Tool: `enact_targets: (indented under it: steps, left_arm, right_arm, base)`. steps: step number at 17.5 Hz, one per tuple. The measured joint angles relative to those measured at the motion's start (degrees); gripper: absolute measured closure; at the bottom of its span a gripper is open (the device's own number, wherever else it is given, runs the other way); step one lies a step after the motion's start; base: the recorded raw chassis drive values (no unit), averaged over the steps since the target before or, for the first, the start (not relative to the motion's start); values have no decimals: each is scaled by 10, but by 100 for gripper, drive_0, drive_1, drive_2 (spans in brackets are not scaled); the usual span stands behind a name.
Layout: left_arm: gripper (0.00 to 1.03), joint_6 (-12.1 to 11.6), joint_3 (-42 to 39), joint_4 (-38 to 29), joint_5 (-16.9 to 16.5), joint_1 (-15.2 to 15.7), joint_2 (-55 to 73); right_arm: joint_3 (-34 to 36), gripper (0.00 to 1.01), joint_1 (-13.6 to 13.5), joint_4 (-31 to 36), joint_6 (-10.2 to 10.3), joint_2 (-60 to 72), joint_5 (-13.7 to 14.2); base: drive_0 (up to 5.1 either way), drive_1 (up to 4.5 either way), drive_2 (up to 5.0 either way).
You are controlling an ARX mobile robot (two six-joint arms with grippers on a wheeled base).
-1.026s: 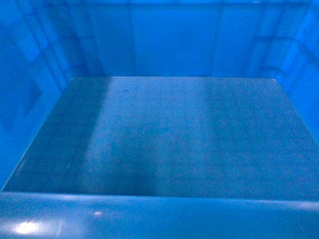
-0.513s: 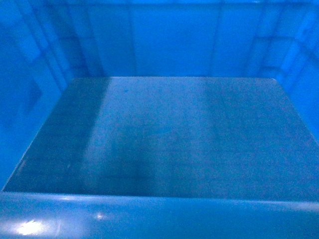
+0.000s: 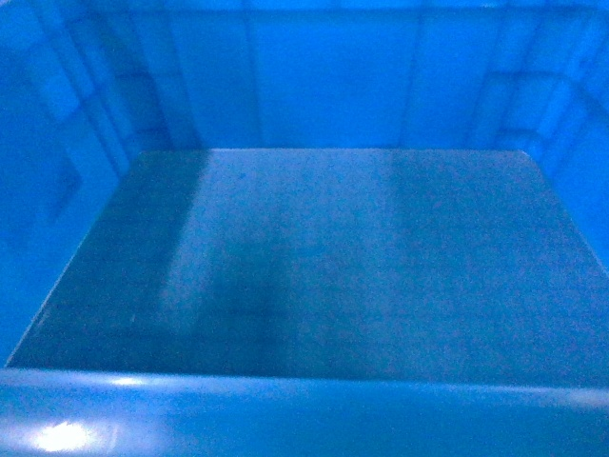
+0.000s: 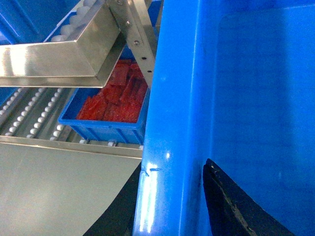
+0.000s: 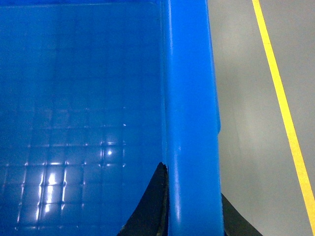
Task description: Place box next to blue box on left shelf
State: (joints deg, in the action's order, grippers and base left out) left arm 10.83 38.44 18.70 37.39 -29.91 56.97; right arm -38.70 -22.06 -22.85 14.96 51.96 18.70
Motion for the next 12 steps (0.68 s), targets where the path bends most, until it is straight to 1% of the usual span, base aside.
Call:
enact_targets:
  steps: [5,12]
  left_arm:
    - [73,0,0,0,0,0,0]
    - [73,0,0,1,1,0,0]
  right_arm:
    - [0,92,0,0,0,0,0]
    - [0,92,0,1,0,1,0]
  base:
    - [-477,112,364]
    - [-430,62,429]
